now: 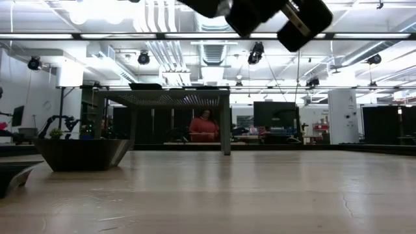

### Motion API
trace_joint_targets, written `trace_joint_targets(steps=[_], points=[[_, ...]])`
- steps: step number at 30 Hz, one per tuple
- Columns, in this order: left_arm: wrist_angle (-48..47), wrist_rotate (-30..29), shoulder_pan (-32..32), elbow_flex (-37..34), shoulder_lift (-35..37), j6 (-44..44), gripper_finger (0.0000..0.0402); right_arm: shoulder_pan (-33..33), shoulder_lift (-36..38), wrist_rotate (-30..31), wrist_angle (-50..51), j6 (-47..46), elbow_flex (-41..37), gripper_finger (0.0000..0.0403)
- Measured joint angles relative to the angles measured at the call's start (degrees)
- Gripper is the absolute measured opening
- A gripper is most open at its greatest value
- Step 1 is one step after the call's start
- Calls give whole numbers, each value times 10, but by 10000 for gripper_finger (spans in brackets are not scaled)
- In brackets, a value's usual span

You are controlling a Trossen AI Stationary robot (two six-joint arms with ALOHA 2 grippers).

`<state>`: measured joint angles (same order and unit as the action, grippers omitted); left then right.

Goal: Pick & Place Mini shaped plates
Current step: Stack the middle right distorted square plate on top of the other square plate on the shelf

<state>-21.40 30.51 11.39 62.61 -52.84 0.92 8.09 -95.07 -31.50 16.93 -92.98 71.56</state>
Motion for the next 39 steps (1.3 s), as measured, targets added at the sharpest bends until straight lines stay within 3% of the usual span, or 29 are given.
trace_joint_targets(steps=[20, 39], points=[[44, 6, -76, 0, 1, 61, 90, -22, 0, -68, -2, 5, 50, 8], [43, 6, -84, 0, -15, 63, 90, -21, 0, -96, -13, -11, 49, 8]])
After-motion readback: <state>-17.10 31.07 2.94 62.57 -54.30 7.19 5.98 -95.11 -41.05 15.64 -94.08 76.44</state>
